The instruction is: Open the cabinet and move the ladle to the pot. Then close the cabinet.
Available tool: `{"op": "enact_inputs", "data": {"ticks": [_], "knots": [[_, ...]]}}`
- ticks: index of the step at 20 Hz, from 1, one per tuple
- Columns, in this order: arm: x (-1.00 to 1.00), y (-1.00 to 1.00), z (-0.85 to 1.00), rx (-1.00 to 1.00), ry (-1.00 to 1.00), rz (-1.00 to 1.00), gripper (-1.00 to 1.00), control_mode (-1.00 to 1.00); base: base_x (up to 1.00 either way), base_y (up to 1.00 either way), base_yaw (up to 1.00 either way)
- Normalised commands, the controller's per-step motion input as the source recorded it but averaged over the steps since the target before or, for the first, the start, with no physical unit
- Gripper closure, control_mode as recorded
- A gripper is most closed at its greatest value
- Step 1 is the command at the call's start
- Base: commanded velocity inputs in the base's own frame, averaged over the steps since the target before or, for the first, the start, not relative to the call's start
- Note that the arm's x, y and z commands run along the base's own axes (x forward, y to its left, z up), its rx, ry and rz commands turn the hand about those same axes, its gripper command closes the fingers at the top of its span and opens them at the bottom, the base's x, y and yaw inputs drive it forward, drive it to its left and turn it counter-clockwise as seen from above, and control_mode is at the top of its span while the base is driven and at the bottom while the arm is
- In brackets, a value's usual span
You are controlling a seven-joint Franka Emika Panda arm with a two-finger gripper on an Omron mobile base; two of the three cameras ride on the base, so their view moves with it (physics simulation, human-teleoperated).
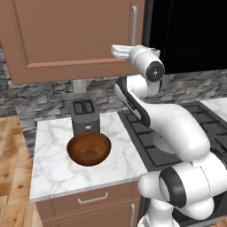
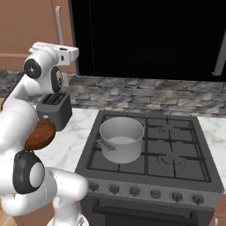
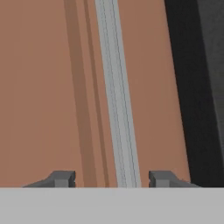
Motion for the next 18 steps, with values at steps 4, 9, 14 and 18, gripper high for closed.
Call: {"op": "enact_inputs", "data": {"ticks": [4, 9, 14, 18], "knots": [[0.0, 0.06, -0.01, -0.01, 0.0, 0.0, 1.0, -1.0, 0.0, 0.0, 0.0], [-0.04, 0.29, 0.0, 0.0, 0.01, 0.0, 1.0, -1.0, 0.0, 0.0, 0.0], [-0.35, 0.48, 0.0, 0.0, 0.0, 0.02, 1.0, -1.0, 0.0, 0.0, 0.0], [-0.54, 0.7, 0.0, 0.0, 0.0, 0.08, 1.0, -1.0, 0.0, 0.0, 0.0]]}}
